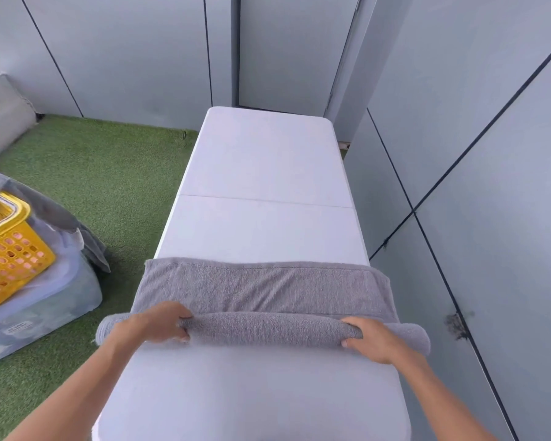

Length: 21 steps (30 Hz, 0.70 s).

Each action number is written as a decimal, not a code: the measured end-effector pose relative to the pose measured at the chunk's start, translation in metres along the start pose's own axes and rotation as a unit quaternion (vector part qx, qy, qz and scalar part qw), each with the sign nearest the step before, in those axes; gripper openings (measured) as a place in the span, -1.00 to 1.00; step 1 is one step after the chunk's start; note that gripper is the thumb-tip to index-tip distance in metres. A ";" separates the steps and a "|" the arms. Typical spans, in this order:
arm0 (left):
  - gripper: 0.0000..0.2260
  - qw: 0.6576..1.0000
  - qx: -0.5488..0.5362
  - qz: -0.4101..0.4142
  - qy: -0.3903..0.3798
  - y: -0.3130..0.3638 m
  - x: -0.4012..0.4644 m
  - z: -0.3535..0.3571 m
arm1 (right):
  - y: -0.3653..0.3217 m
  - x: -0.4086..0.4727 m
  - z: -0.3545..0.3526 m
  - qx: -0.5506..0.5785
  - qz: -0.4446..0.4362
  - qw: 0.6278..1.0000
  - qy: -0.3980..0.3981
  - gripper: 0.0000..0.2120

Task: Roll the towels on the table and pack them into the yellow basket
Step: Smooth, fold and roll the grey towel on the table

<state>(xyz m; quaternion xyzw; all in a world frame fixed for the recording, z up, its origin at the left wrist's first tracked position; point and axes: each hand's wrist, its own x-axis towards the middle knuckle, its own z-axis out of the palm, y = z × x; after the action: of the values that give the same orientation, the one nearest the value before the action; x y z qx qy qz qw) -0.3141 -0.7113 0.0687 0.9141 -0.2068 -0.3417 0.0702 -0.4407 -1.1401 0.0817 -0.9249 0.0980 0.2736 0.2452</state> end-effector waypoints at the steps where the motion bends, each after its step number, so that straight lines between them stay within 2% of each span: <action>1: -0.66 0.999 -0.007 0.008 0.040 -0.005 -0.001 0.004 | 0.002 -0.001 -0.003 0.028 0.005 1.000 -0.007 -0.61; 2: -0.65 0.992 -0.018 0.021 0.121 -0.011 -0.003 0.012 | 0.005 -0.004 -0.002 0.040 0.005 0.999 0.017 -0.59; 4: -0.69 0.952 -0.007 0.054 0.300 -0.018 -0.014 0.030 | 0.013 -0.008 0.005 0.000 -0.008 0.988 0.156 -0.60; 5: -0.68 0.932 0.009 0.072 0.355 -0.019 -0.021 0.041 | 0.014 -0.012 0.011 -0.033 -0.012 0.974 0.224 -0.61; 6: -0.62 0.922 0.021 0.086 0.378 -0.019 -0.026 0.053 | 0.013 -0.016 0.018 -0.060 -0.011 0.962 0.265 -0.61; 7: -0.56 0.918 0.030 0.098 0.382 -0.018 -0.031 0.063 | 0.010 -0.020 0.024 -0.078 -0.006 0.959 0.272 -0.57; 11: -0.40 0.929 0.053 0.090 0.354 -0.017 -0.028 0.082 | 0.002 -0.019 0.040 -0.139 0.022 0.976 0.169 -0.35; 14: -0.30 0.942 0.033 0.044 0.330 -0.010 -0.012 0.069 | -0.007 -0.009 0.031 -0.143 0.031 0.968 0.205 -0.35; 18: -0.47 0.940 0.015 0.022 0.341 -0.003 -0.001 0.055 | -0.019 0.000 0.020 -0.157 0.068 0.957 0.233 -0.55; 21: -0.62 0.959 0.002 0.000 0.283 -0.002 -0.007 0.045 | -0.019 0.000 0.009 -0.166 0.073 0.965 0.188 -0.69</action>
<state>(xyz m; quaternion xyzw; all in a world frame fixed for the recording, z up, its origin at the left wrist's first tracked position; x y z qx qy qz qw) -0.3477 -0.7059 0.0386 0.9736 -0.1792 -0.0682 0.1238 -0.4390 -1.1187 0.0830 -0.9779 0.1624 0.1241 0.0448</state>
